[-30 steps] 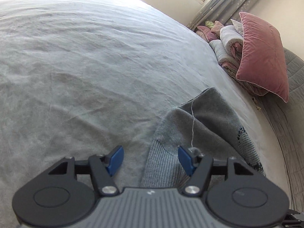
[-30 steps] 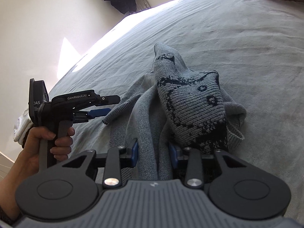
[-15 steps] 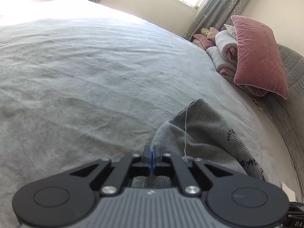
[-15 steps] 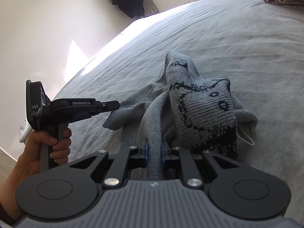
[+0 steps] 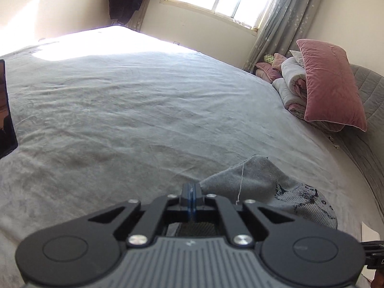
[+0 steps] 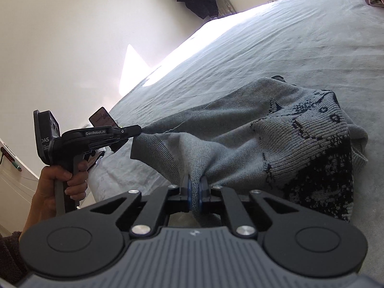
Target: Fold clothes
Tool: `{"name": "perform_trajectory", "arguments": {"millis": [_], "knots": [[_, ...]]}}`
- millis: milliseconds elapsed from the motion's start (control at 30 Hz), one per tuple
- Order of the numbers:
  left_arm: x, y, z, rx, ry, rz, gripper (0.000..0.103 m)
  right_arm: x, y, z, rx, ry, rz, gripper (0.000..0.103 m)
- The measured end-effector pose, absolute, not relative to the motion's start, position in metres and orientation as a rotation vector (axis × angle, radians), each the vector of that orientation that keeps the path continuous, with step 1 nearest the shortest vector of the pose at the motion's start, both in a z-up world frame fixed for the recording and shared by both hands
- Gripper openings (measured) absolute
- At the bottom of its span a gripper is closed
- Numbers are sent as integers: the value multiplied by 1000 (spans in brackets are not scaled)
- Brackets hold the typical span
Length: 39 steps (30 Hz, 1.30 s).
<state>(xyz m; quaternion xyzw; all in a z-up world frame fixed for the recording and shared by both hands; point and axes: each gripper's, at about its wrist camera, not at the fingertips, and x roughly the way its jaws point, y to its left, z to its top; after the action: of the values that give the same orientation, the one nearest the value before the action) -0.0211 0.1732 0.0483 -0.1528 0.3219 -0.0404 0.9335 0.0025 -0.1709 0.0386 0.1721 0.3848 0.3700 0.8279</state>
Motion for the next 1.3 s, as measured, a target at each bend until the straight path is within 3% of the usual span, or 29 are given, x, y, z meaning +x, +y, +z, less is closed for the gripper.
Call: {"name": "perform_trajectory", "arguments": {"millis": [433,500,667,733,800,900,1033,1300], "knots": [[-55,204,19,-264,787,-144,1,-17,-149,34,313,907,849,9],[-52,203,9,-247,829,-153,1,-16,-150,29,294,920,821,15],[-35,188,-9,-154,929,-179,3,-4,-159,25,319,925,761,16],[-30,183,-7,-148,923,-179,4,-1,-167,29,342,901,745,23],[-25,178,-4,-142,916,-180,12,3,-177,34,365,868,719,52],[-17,171,0,-133,906,-181,28,9,-191,36,399,837,665,53],[-2,155,0,-144,905,-181,31,18,-211,35,447,812,592,53],[23,112,2,-67,895,-223,52,32,-242,23,509,803,438,53]]}}
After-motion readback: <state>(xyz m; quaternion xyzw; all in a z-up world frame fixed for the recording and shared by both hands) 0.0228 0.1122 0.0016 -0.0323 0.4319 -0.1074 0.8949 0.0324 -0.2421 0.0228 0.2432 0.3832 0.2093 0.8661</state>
